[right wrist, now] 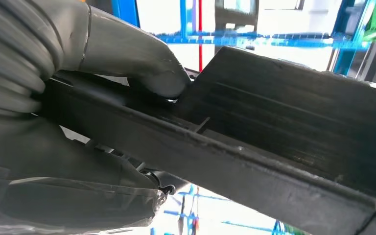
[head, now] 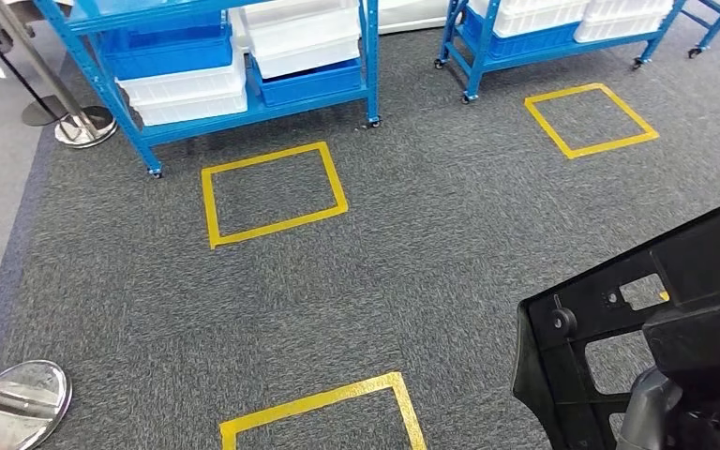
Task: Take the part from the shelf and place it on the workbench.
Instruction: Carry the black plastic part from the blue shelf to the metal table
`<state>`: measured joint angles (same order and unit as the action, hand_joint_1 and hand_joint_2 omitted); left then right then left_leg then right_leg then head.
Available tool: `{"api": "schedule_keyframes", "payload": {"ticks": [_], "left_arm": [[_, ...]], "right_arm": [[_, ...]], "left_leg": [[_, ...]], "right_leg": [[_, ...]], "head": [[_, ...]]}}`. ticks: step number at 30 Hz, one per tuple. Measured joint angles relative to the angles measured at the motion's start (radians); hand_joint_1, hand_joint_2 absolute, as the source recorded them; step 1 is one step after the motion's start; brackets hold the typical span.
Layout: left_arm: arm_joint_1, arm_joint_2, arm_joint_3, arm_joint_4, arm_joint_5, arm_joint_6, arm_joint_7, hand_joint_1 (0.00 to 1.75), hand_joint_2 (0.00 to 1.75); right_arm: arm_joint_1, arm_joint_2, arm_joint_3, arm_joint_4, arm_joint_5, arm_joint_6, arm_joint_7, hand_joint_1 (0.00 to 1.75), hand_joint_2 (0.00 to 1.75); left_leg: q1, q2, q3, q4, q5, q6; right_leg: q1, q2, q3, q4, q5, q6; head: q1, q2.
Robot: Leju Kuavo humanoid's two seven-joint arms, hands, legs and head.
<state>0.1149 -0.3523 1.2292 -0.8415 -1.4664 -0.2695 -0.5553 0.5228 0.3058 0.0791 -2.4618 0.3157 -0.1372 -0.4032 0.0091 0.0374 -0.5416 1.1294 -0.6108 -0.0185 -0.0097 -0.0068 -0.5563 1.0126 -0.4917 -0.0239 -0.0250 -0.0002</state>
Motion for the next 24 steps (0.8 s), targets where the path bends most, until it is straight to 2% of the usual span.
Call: {"api": "schedule_keyframes", "payload": {"ticks": [1,2,3,4,5,6,7,8,9,10,11,12,13,14,16,17,18,19,20,22,23,24], "left_arm": [[0.001,0.000,0.000,0.000,0.000,0.001,0.002,0.00,1.75],[0.001,0.000,0.000,0.000,0.000,0.001,0.004,0.00,1.75],[0.002,0.000,0.000,0.000,-0.001,0.000,0.005,0.00,1.75],[0.001,0.000,0.000,0.000,-0.001,0.000,0.006,0.00,1.75],[0.001,0.000,0.000,0.000,-0.002,-0.001,0.006,0.00,1.75],[0.001,0.000,0.000,0.000,-0.003,-0.002,0.006,0.00,1.75],[0.002,0.001,0.001,0.000,-0.004,-0.003,0.006,0.00,1.75],[0.002,0.002,0.001,0.001,-0.006,-0.004,0.006,0.00,1.75],[0.002,0.002,0.002,0.001,-0.008,-0.005,0.005,0.00,1.75],[0.001,0.003,0.002,0.001,-0.010,-0.007,0.004,0.00,1.75],[0.000,0.002,0.002,0.001,-0.012,-0.009,0.003,0.00,1.75],[-0.001,0.001,0.003,0.001,-0.014,-0.012,0.002,0.00,1.75],[-0.002,0.000,0.003,0.001,-0.016,-0.014,0.000,0.00,1.75],[-0.002,-0.001,0.003,0.001,-0.018,-0.015,0.000,0.00,1.75],[0.000,-0.001,0.003,0.001,-0.020,-0.017,-0.001,0.00,1.75],[0.000,-0.001,0.004,0.001,-0.021,-0.017,-0.001,0.00,1.75],[0.000,-0.001,0.004,0.001,-0.021,-0.017,-0.001,0.00,1.75],[-0.001,-0.001,0.004,0.001,-0.022,-0.017,-0.001,0.00,1.75],[-0.002,-0.001,0.004,0.001,-0.022,-0.017,-0.001,0.00,1.75],[-0.003,-0.001,0.004,0.001,-0.025,-0.019,-0.001,0.00,1.75],[-0.004,-0.001,0.005,0.001,-0.028,-0.019,-0.001,0.00,1.75],[-0.005,-0.001,0.007,0.001,-0.031,-0.019,-0.001,0.00,1.75]], "right_arm": [[-0.001,0.004,-0.001,0.000,0.008,0.008,0.004,1.75,1.75],[-0.003,0.007,-0.001,0.002,0.019,0.017,0.011,1.75,1.75],[-0.006,0.009,-0.001,0.005,0.029,0.025,0.019,1.75,1.75],[-0.011,0.011,-0.001,0.008,0.038,0.030,0.028,1.75,1.75],[-0.018,0.013,-0.002,0.013,0.047,0.033,0.037,1.75,1.75],[-0.025,0.014,-0.002,0.018,0.054,0.035,0.046,1.75,1.75],[-0.033,0.014,-0.002,0.024,0.060,0.035,0.054,1.75,1.75],[-0.040,0.014,-0.002,0.030,0.066,0.035,0.061,1.75,1.75],[-0.046,0.014,-0.002,0.035,0.071,0.035,0.068,1.75,1.75],[-0.050,0.014,-0.002,0.040,0.076,0.034,0.075,1.75,1.75],[-0.052,0.014,-0.002,0.044,0.082,0.034,0.081,1.75,1.75],[-0.052,0.014,-0.002,0.047,0.086,0.034,0.085,1.75,1.75],[-0.053,0.014,-0.002,0.050,0.089,0.034,0.088,1.75,1.75],[-0.055,0.014,-0.002,0.053,0.091,0.034,0.090,1.75,1.75],[-0.060,0.014,-0.002,0.058,0.093,0.033,0.092,1.75,1.75],[-0.061,0.014,-0.002,0.062,0.093,0.033,0.093,1.75,1.75],[-0.061,0.014,-0.002,0.066,0.093,0.032,0.094,1.75,1.75],[-0.061,0.014,-0.002,0.070,0.093,0.031,0.095,1.75,1.75],[-0.061,0.014,-0.002,0.072,0.093,0.029,0.095,1.75,1.75],[-0.063,0.014,-0.002,0.075,0.096,0.027,0.096,1.75,1.75],[-0.065,0.014,-0.002,0.076,0.097,0.026,0.096,1.75,1.75],[-0.067,0.014,-0.002,0.077,0.099,0.025,0.096,1.75,1.75]], "left_leg": [[0.001,-0.017,-0.030,0.069,-0.033,-0.002],[0.001,-0.025,-0.057,0.127,-0.054,-0.002],[0.001,-0.028,-0.070,0.155,-0.054,-0.002],[0.001,-0.030,-0.066,0.145,-0.035,0.001],[0.001,-0.035,-0.046,0.098,0.001,0.005],[0.001,-0.055,-0.016,0.030,0.040,0.011],[0.001,-0.086,0.010,-0.034,0.068,0.018],[0.001,-0.112,0.030,-0.082,0.085,0.023],[0.000,-0.132,0.038,-0.107,0.089,0.028],[-0.002,-0.134,0.039,-0.114,0.088,0.031],[-0.003,-0.122,0.040,-0.120,0.091,0.034],[-0.002,-0.108,0.042,-0.127,0.097,0.038],[0.001,-0.093,0.045,-0.136,0.104,0.043],[0.004,-0.076,0.047,-0.145,0.110,0.048],[0.004,-0.043,0.046,-0.151,0.114,0.054],[0.002,-0.026,0.044,-0.150,0.113,0.054],[0.002,-0.010,0.043,-0.149,0.112,0.053],[0.001,0.006,0.043,-0.149,0.111,0.052],[0.002,0.019,0.043,-0.147,0.109,0.050],[-0.001,0.041,0.048,-0.142,0.102,0.042],[-0.003,0.049,0.050,-0.139,0.097,0.036],[-0.005,0.058,0.052,-0.137,0.094,0.030]], "right_leg": [[0.000,0.011,-0.003,0.001,0.002,-0.003],[0.001,0.024,-0.006,0.002,0.003,-0.005],[0.003,0.037,-0.008,0.004,0.004,-0.006],[0.003,0.051,-0.009,0.007,0.004,-0.006],[0.004,0.064,-0.009,0.010,0.004,-0.006],[0.004,0.077,-0.009,0.011,0.005,-0.005],[0.005,0.090,-0.011,0.014,0.006,-0.003],[0.004,0.102,-0.015,0.016,0.009,0.002],[0.002,0.113,-0.022,0.017,0.012,0.008],[-0.001,0.125,-0.028,0.016,0.017,0.016],[-0.003,0.138,-0.033,0.014,0.022,0.025],[-0.003,0.137,-0.037,0.016,0.023,0.031],[-0.001,0.120,-0.045,0.028,0.014,0.036],[0.002,0.094,-0.060,0.059,-0.008,0.040],[0.001,0.035,-0.113,0.170,-0.073,0.046],[-0.002,0.022,-0.139,0.229,-0.098,0.050],[-0.005,0.016,-0.153,0.263,-0.106,0.053],[-0.008,0.011,-0.151,0.266,-0.098,0.056],[-0.010,0.004,-0.126,0.228,-0.073,0.057],[-0.009,-0.035,-0.045,0.092,-0.019,0.053],[-0.006,-0.053,-0.014,0.039,-0.004,0.049],[-0.002,-0.066,0.002,0.009,0.000,0.044]], "head": [[-0.002,0.000],[-0.002,0.000],[-0.002,0.000],[-0.002,0.000],[-0.002,0.000],[-0.002,0.000],[-0.001,0.000],[0.000,0.000],[0.001,0.000],[0.002,0.000],[0.001,0.000],[0.002,0.000],[0.004,0.000],[0.008,0.000],[0.014,0.000],[0.015,0.000],[0.015,0.000],[0.015,0.000],[0.015,0.000],[0.015,0.000],[0.015,0.000],[0.014,0.000]]}}
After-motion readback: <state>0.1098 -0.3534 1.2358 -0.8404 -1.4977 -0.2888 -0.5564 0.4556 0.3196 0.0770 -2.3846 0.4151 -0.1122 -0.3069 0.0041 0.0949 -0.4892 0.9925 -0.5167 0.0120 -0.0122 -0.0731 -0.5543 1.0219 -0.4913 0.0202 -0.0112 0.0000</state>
